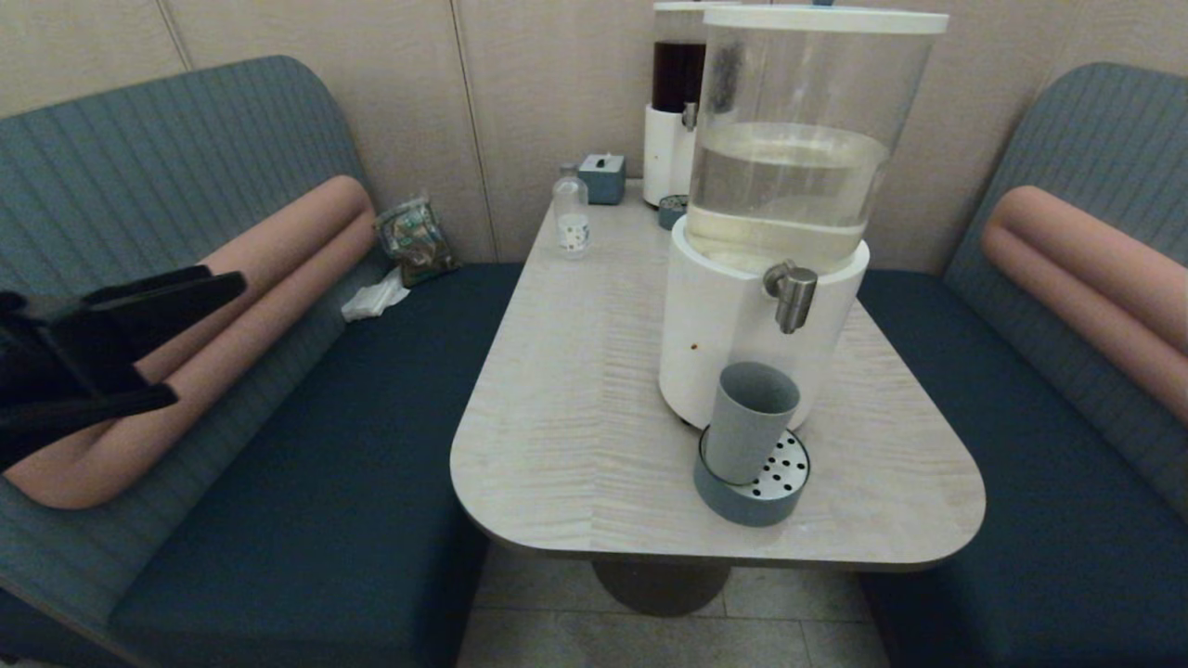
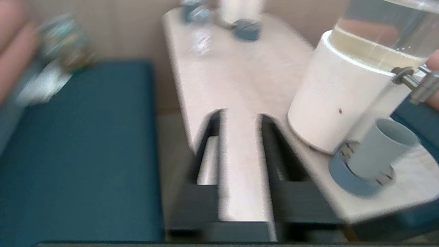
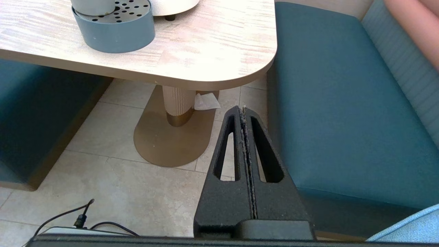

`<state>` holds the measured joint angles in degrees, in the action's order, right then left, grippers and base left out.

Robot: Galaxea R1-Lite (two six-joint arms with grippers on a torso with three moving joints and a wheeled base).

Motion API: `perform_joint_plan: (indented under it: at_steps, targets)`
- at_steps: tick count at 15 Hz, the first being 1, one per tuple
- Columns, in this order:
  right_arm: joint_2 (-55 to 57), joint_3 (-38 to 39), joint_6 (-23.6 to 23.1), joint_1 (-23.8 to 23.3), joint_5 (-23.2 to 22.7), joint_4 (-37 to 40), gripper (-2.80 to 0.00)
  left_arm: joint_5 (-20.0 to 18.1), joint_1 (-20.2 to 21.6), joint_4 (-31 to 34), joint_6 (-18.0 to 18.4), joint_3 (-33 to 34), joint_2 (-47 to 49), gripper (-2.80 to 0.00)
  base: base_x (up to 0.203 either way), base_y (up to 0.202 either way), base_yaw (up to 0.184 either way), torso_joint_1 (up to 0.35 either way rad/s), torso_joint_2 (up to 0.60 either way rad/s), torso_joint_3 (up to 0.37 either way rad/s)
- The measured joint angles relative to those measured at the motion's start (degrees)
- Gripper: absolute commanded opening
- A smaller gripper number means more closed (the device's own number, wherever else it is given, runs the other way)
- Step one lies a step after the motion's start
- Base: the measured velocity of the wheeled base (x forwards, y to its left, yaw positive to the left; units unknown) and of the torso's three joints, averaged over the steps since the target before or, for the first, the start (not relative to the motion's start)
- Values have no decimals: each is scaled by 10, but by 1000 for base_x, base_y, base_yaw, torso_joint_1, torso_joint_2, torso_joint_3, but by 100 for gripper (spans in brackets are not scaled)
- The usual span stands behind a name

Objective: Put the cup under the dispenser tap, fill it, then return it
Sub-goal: Place the cup next to the water dispenser

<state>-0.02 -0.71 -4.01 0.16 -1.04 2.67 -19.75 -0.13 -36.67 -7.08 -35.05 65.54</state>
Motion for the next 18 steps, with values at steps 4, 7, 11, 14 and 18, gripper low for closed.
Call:
perform_joint_plan:
  at_steps: [4,7,11,14,18]
  targets:
    - [0,0,0,0,0,0,-280,-88,-4,-304,62,72,191,0,0,0,0,0,0,0]
    - [0,0,0,0,0,0,-280,-203,-11,-457,124,102,303,0,0,0,0,0,0,0]
    - [0,0,0,0,0,0,-280,-321,-54,-505,139,100,404,0,0,0,0,0,0,0]
    - [0,0,0,0,0,0,-280,-325,-101,-506,131,29,464,0,0,0,0,0,0,0]
    - [0,0,0,0,0,0,-280,-287,-168,-505,116,-40,544,0,0,0,0,0,0,0]
